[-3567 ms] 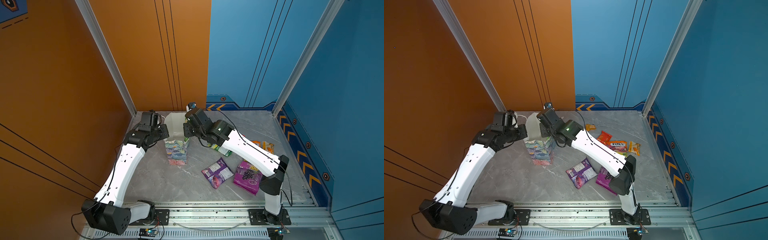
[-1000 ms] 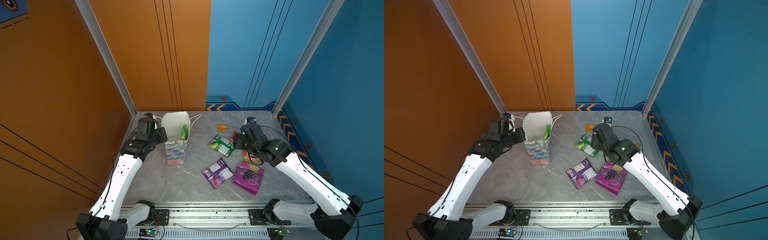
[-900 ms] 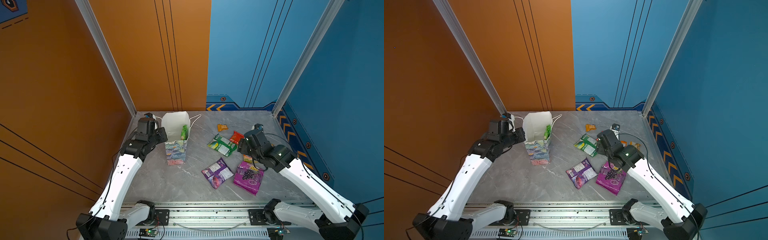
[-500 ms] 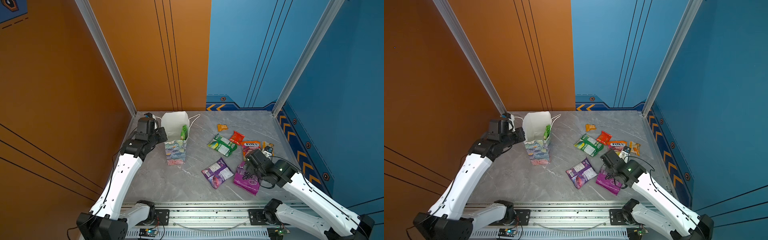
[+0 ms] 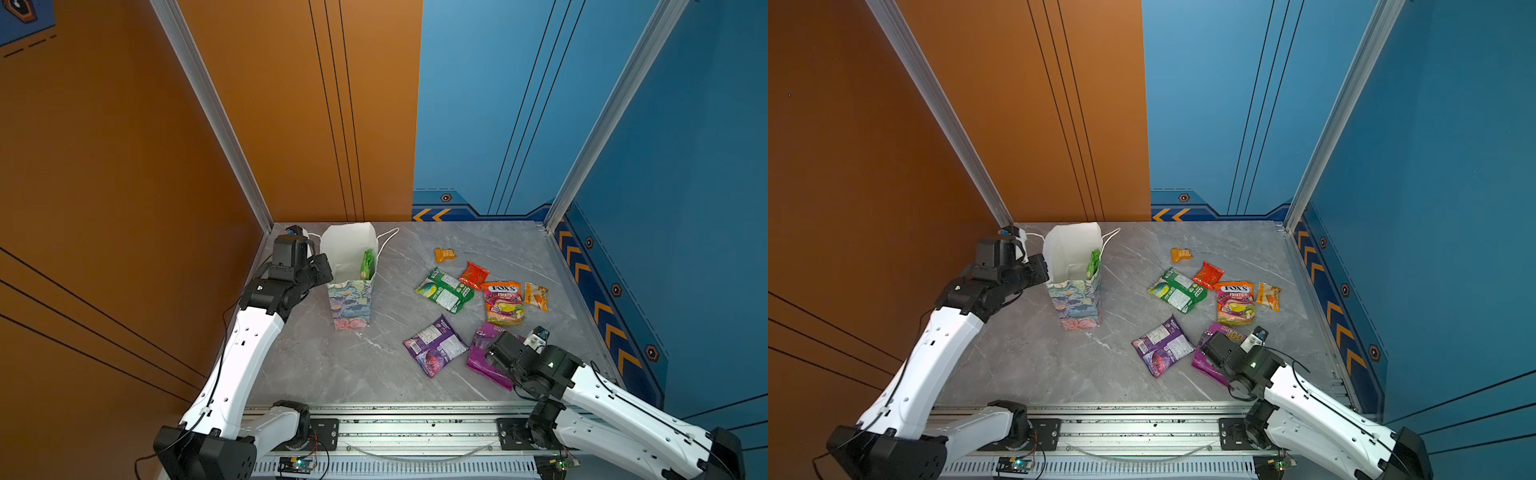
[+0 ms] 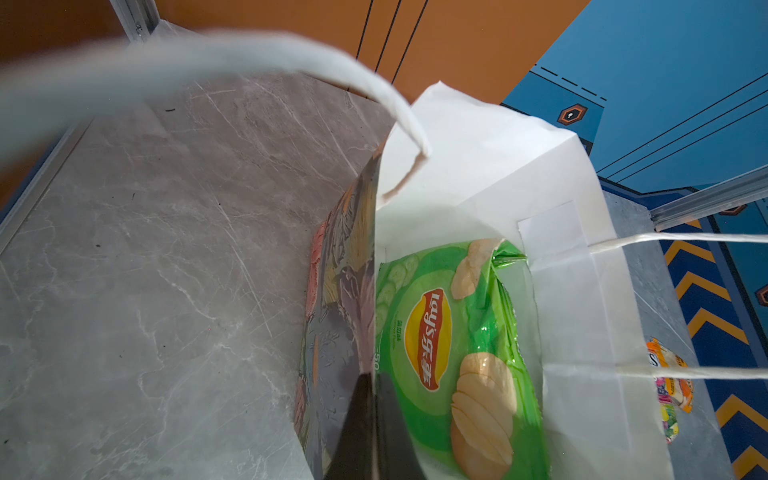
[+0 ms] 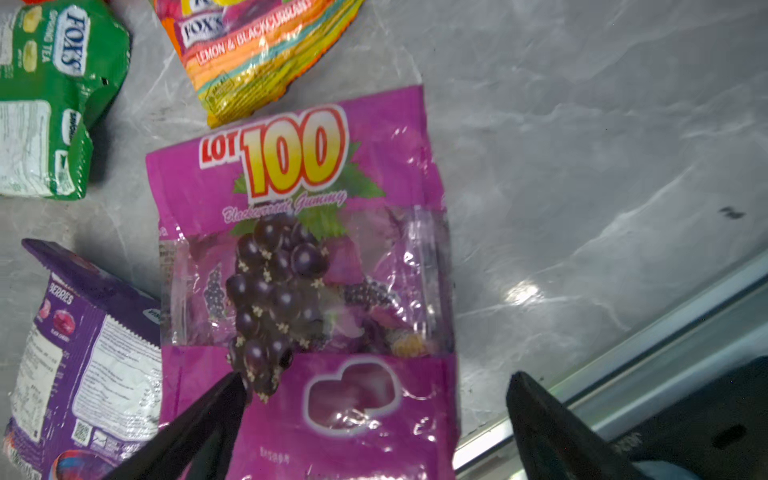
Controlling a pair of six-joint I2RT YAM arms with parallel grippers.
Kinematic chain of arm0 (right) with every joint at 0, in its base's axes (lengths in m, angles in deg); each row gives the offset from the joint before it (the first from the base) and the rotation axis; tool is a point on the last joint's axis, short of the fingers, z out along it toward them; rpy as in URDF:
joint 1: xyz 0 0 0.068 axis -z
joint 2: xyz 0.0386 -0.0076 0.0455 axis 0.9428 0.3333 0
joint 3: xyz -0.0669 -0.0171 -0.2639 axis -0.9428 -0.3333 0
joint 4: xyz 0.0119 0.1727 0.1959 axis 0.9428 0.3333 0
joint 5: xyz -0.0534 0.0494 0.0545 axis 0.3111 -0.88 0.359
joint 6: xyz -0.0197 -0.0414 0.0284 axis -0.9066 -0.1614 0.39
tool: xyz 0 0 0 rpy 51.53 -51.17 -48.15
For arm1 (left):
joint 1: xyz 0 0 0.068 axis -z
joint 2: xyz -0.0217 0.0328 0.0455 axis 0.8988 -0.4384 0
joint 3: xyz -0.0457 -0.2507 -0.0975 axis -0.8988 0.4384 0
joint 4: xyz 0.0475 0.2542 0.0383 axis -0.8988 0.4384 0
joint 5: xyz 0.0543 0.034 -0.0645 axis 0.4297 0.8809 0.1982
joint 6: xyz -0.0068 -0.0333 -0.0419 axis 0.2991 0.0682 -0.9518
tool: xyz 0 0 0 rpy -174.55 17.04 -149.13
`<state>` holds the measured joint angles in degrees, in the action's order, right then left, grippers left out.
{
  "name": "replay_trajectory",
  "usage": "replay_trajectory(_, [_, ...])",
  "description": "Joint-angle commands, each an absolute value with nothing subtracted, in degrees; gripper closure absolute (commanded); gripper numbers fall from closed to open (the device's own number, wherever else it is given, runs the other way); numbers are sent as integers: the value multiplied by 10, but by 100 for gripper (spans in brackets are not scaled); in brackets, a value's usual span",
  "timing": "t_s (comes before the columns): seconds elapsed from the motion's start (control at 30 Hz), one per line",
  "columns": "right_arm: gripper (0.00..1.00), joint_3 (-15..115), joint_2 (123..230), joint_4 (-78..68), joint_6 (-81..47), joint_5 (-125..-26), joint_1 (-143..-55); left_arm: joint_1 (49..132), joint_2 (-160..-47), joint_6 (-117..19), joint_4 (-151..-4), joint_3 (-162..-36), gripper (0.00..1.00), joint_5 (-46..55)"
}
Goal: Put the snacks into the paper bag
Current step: 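Open the right gripper and move it to the purple LOT100 candy bag, then grasp the purple LOT100 grape candy bag with the right gripper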
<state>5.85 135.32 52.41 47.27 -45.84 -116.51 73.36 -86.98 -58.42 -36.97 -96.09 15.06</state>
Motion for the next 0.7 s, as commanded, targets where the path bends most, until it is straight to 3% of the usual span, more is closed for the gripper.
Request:
replay_trajectory(0.0, [0,41,1365,436,509,-495,-1176,727,-866,-575,-385,-955,100,148])
replay_trajectory(0.4, [0,84,1538,249,515,-533,-1239,725,-866,-574,-385,-953,100,151])
replay_trajectory(0.67, [0,216,1604,389,409,-499,-1246,724,-863,-573,-385,-953,100,154])
